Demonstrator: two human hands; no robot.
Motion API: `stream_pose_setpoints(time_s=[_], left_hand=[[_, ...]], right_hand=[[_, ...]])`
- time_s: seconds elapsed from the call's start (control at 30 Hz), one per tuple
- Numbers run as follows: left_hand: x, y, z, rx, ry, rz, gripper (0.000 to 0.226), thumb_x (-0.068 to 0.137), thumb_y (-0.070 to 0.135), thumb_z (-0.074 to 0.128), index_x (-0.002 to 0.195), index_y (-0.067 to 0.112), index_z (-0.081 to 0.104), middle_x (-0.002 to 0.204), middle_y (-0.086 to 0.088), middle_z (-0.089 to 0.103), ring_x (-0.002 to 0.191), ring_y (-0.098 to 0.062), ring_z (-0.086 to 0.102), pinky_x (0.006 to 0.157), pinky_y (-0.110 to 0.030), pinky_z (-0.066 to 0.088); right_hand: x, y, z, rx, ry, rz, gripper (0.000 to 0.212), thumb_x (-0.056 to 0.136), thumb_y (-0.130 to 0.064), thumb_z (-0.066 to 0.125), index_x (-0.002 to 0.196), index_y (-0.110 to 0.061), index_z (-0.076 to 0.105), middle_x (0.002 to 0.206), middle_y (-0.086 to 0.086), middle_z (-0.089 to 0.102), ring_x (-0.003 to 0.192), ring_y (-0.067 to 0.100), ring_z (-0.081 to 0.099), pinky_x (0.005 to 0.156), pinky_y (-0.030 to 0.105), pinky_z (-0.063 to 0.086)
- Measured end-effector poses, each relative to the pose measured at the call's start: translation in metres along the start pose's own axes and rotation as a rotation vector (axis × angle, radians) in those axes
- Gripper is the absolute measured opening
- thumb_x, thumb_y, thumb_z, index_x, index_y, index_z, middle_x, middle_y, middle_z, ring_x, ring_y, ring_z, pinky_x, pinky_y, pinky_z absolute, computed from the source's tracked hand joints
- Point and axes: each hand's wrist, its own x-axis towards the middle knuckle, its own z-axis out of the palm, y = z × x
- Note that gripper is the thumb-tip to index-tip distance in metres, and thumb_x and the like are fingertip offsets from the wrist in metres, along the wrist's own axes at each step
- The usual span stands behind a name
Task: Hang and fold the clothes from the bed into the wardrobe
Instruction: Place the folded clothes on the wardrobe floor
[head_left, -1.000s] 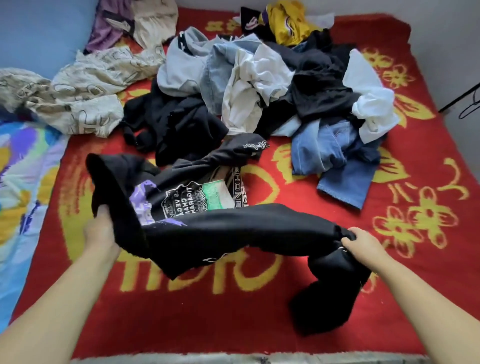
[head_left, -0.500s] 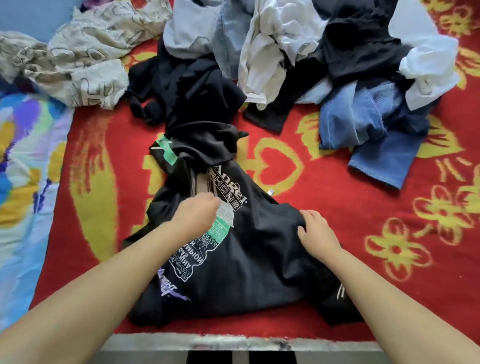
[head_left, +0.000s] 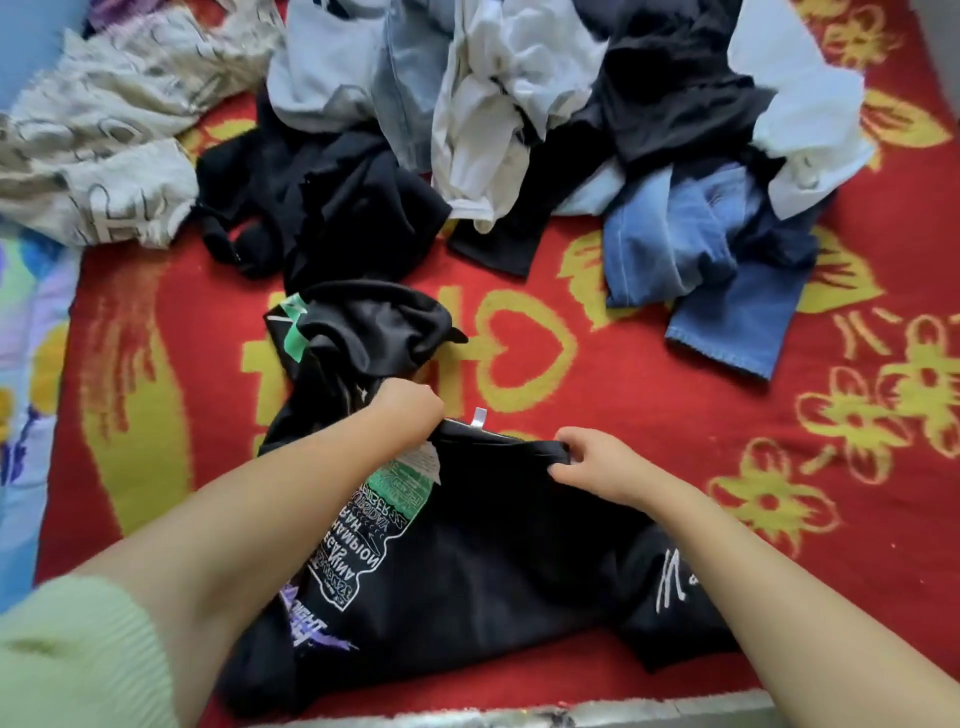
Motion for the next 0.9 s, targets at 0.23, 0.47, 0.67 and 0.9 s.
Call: stream_pose_setpoints(time_s=[0.23, 0.47, 0.67, 0.9], left_hand=[[-0.127, -0.059, -0.071, -0.361, 0.478, 0.063, 0.018, 0.086, 0.032, 0.059, 0.097, 0.017, 0.061, 0.104, 0.002, 0.056, 0.101, -0.019, 0.055, 0.070, -0.031, 0.042], [-0.293, -0.085, -0.168, -0.936, 0.791, 0.155, 0.039, 0.079, 0.000, 0.062, 0.055, 0.030, 0.057, 0.049, 0.009, 0.049, 0.046, -0.006, 0.046, 0.047, -0.024, 0.036], [-0.359, -0.069, -0.206, -0.898, 0.945, 0.237, 0.006, 0.076, 0.000, 0.060, 0.072, -0.001, 0.063, 0.065, -0.009, 0.061, 0.061, -0.023, 0.059, 0.058, -0.035, 0.046], [-0.397, -0.071, -0.212, -0.776, 1.136, 0.220, 0.008, 0.068, -0.006, 0.065, 0.072, 0.000, 0.065, 0.070, -0.005, 0.062, 0.066, -0.013, 0.055, 0.063, -0.024, 0.043]], right_hand=[[-0.077, -0.052, -0.079, 0.011, 0.003, -0.169, 0.023, 0.082, -0.035, 0.067, 0.075, -0.013, 0.062, 0.073, -0.004, 0.056, 0.069, 0.014, 0.053, 0.064, 0.028, 0.041], [-0.195, -0.166, -0.161, 0.366, -0.239, -0.333, 0.029, 0.077, -0.051, 0.068, 0.074, -0.023, 0.071, 0.069, 0.002, 0.064, 0.053, 0.012, 0.058, 0.045, 0.022, 0.041], [-0.249, -0.219, -0.150, 0.013, -0.304, -0.410, 0.021, 0.097, -0.044, 0.046, 0.117, -0.045, 0.053, 0.082, -0.014, 0.066, 0.054, 0.008, 0.054, 0.049, 0.018, 0.042], [-0.240, -0.240, -0.142, -0.653, 0.453, -0.478, 0.013, 0.084, -0.031, 0.060, 0.081, -0.018, 0.060, 0.082, 0.000, 0.066, 0.082, 0.021, 0.061, 0.069, 0.035, 0.047]])
